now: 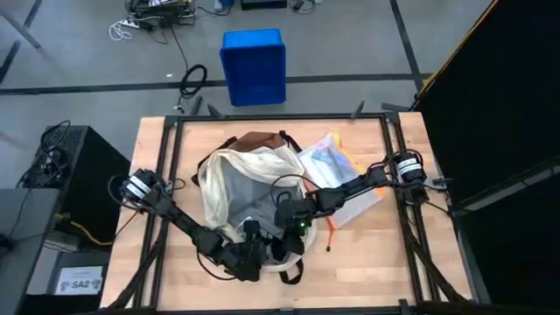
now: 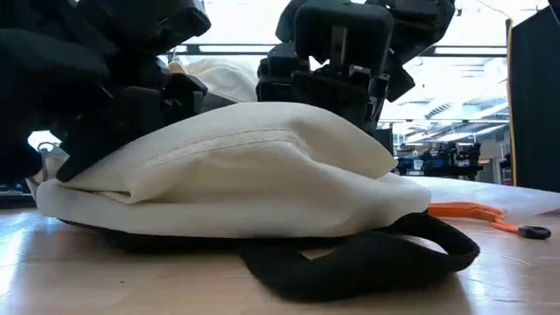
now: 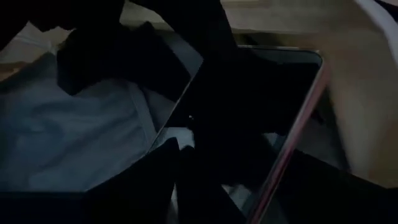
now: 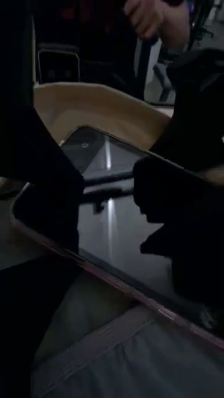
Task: Unpack backpack
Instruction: Remove the pink cellphone from the white backpack
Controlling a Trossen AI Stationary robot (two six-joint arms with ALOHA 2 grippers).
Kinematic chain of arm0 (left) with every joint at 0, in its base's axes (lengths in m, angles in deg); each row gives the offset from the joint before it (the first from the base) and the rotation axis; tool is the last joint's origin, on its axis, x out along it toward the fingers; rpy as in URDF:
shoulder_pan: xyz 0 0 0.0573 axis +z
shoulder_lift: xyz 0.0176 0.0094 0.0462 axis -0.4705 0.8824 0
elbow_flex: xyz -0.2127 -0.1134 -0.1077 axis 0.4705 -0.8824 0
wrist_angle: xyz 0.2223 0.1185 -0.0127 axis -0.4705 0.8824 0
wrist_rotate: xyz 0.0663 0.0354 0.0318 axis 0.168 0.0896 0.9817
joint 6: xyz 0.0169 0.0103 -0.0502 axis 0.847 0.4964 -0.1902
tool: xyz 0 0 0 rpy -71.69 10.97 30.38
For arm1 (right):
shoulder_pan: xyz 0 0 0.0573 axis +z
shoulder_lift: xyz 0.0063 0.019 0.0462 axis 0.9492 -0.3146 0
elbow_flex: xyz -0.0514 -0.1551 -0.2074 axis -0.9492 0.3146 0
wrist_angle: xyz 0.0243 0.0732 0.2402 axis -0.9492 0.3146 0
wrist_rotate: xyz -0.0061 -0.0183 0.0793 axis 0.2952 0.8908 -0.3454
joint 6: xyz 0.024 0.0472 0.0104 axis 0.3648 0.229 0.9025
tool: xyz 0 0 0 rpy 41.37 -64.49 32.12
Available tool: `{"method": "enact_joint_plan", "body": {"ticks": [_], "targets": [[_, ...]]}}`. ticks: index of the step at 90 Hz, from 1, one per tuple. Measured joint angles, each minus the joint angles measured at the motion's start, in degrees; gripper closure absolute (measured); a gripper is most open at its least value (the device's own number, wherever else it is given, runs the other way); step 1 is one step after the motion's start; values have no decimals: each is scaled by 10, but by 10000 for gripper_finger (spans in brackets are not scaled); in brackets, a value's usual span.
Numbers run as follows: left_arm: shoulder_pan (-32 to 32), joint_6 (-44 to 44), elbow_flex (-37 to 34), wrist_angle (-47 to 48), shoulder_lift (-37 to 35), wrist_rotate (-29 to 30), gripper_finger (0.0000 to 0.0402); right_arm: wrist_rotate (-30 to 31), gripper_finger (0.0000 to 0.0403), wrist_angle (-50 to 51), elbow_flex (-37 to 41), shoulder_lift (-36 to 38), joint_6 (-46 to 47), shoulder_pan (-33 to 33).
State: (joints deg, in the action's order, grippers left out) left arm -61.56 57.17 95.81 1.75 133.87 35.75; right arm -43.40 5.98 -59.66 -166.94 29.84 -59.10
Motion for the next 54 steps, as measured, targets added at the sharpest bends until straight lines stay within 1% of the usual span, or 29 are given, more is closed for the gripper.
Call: {"method": "enact_joint_plan", "body": {"ticks": [13,17,26,32,41,54], "targets": [[0,-3,0,-1,4,1,179,-19,252,-10,0,0,2,-3],[1,-8,0,-4,4,3,179,-31,252,-36,-4,1,1,-2],[5,-4,0,-11,6,26,181,-57,252,-76,-9,12,3,1],[5,6,-1,-11,6,32,191,-58,255,-90,-7,7,10,1],[4,16,0,-8,6,29,229,-58,260,-111,-6,6,17,2],[3,55,0,2,5,25,321,-76,268,-109,-6,7,18,0]]}}
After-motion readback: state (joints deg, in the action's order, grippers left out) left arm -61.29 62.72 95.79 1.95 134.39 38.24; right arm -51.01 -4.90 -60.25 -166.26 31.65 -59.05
